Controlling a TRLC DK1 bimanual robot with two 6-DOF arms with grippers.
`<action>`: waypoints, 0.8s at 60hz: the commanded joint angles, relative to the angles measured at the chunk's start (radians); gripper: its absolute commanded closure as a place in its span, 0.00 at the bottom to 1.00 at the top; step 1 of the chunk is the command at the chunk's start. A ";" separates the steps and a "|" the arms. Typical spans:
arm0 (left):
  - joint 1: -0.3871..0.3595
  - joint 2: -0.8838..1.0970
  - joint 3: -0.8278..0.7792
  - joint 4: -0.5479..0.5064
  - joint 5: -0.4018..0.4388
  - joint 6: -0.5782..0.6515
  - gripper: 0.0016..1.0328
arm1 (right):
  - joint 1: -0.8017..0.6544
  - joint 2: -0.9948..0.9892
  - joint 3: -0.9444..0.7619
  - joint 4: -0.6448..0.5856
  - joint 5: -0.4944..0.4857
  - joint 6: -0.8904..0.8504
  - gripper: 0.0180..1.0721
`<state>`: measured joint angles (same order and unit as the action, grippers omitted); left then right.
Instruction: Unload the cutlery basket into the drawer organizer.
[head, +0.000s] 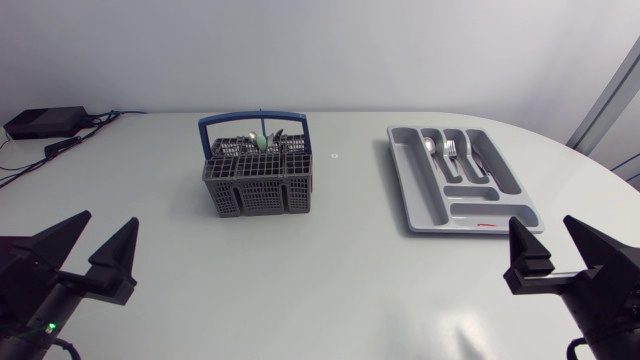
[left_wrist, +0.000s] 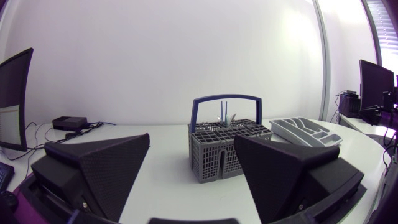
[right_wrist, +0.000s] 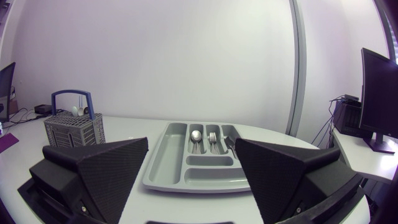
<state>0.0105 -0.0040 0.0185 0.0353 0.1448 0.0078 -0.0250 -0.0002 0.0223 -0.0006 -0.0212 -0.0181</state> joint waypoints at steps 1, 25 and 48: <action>-0.001 -0.007 -0.022 0.000 -0.008 0.014 0.05 | 0.008 -0.006 -0.024 -0.006 0.009 0.027 0.04; -0.001 -0.007 -0.022 0.000 -0.008 0.017 0.05 | 0.008 -0.006 -0.022 -0.006 0.009 0.027 0.04; 0.002 0.070 0.116 -0.052 -0.010 0.069 0.05 | 0.023 -0.004 0.034 -0.026 0.014 -0.028 0.05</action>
<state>0.0109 0.0105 0.0525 -0.0101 0.1410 0.0639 -0.0139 -0.0002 0.0235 -0.0067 -0.0170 -0.0296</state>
